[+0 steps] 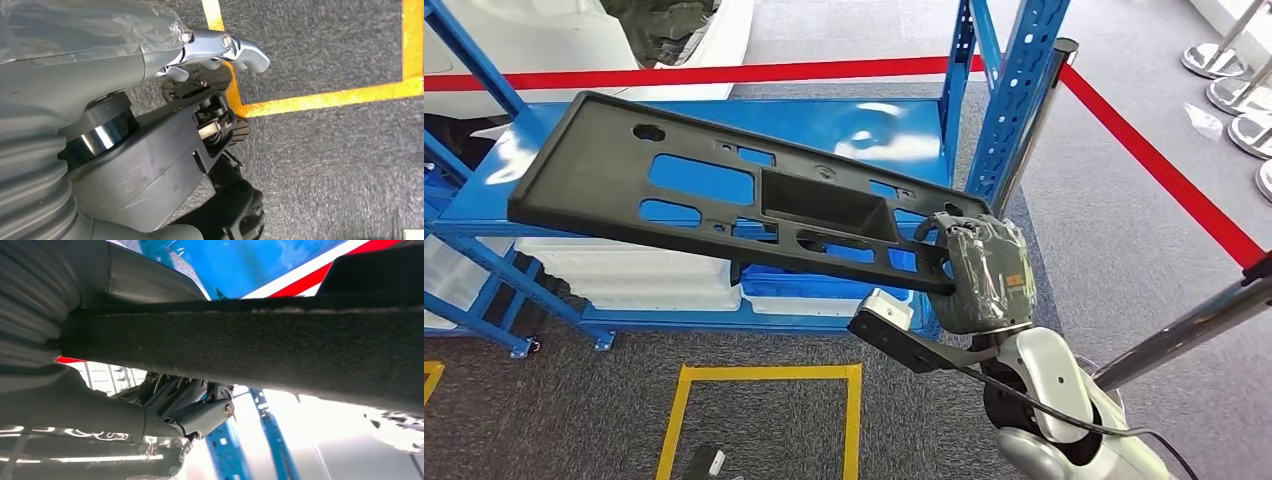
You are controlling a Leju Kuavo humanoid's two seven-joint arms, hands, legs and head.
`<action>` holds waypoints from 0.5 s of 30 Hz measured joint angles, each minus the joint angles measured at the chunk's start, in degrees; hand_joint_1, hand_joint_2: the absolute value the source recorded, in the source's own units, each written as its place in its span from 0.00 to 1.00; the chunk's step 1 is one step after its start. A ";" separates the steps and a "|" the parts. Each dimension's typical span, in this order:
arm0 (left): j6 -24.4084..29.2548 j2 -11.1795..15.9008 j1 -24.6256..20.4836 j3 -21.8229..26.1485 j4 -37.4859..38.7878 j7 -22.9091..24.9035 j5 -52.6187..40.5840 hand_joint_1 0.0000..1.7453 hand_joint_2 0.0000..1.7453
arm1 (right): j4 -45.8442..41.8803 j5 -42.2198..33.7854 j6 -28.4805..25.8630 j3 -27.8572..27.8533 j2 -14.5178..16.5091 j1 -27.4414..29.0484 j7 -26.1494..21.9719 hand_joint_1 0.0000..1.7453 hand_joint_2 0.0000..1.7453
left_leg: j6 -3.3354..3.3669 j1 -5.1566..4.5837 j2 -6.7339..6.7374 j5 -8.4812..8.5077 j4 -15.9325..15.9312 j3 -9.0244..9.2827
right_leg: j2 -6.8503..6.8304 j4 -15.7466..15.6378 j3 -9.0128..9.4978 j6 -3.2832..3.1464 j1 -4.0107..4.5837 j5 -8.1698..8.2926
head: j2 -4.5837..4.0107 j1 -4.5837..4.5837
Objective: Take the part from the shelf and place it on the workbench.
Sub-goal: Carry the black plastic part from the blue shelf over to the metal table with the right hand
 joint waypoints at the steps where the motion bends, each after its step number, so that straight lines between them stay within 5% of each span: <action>1: 0.00 0.00 0.02 0.00 -0.01 0.01 0.00 0.00 1.00 | 0.00 -0.02 -0.01 0.00 -0.01 0.00 0.00 1.00 1.00 | -0.16 0.05 -0.52 -2.00 3.69 -1.57 | 0.31 0.01 -0.12 -0.14 0.02 0.09 | 0.00 -0.40; 3: 0.00 0.00 0.10 0.00 0.00 0.05 0.00 0.00 1.00 | 0.00 -0.04 -0.02 0.01 -0.01 0.01 0.00 1.00 1.00 | -0.22 0.07 -0.83 -4.59 10.51 -4.59 | 1.06 0.06 -0.34 -0.32 0.15 0.21 | 0.00 -0.93; 4: 0.01 0.00 0.13 0.00 0.00 0.06 -0.01 0.00 1.00 | 0.00 -0.04 -0.02 0.02 -0.01 0.01 0.00 1.00 1.00 | -0.08 0.06 -0.88 -4.36 11.49 -5.00 | 1.51 0.08 -0.40 -0.36 0.23 0.25 | 0.00 -1.12; 6: 0.01 0.00 0.11 0.00 0.01 0.08 -0.05 0.00 1.00 | 0.00 -0.07 -0.03 0.02 -0.01 0.01 0.00 1.00 1.00 | 0.55 -0.02 -1.37 -0.94 6.68 -2.60 | 2.46 0.10 -0.29 -0.35 0.34 0.29 | 0.00 -1.44; 9: 0.00 0.11 0.01 0.00 -0.01 0.13 -0.32 0.00 1.00 | 0.00 -0.02 -0.07 -0.01 -0.01 -0.03 0.00 1.00 1.00 | 1.64 -0.24 -3.87 3.06 -3.62 2.06 | 3.71 0.11 -0.38 0.04 0.28 0.50 | 0.00 -1.56; 13: -0.14 0.13 -0.14 0.00 -0.05 0.46 -0.70 0.00 1.00 | -0.03 0.30 -0.05 -0.21 -0.04 0.32 0.00 1.00 1.00 | 2.15 -0.32 -3.37 3.49 -5.64 2.54 | 4.89 -0.29 -0.83 1.30 0.00 1.00 | 0.00 -1.56; 15: -0.17 0.11 -0.30 0.00 -0.09 0.60 -0.81 0.00 1.00 | -0.05 0.39 -0.05 -0.36 -0.12 0.40 -0.01 1.00 1.00 | 2.68 0.06 -2.51 4.04 -6.57 2.75 | 3.75 1.29 -1.52 1.56 0.25 -0.29 | 0.00 -1.14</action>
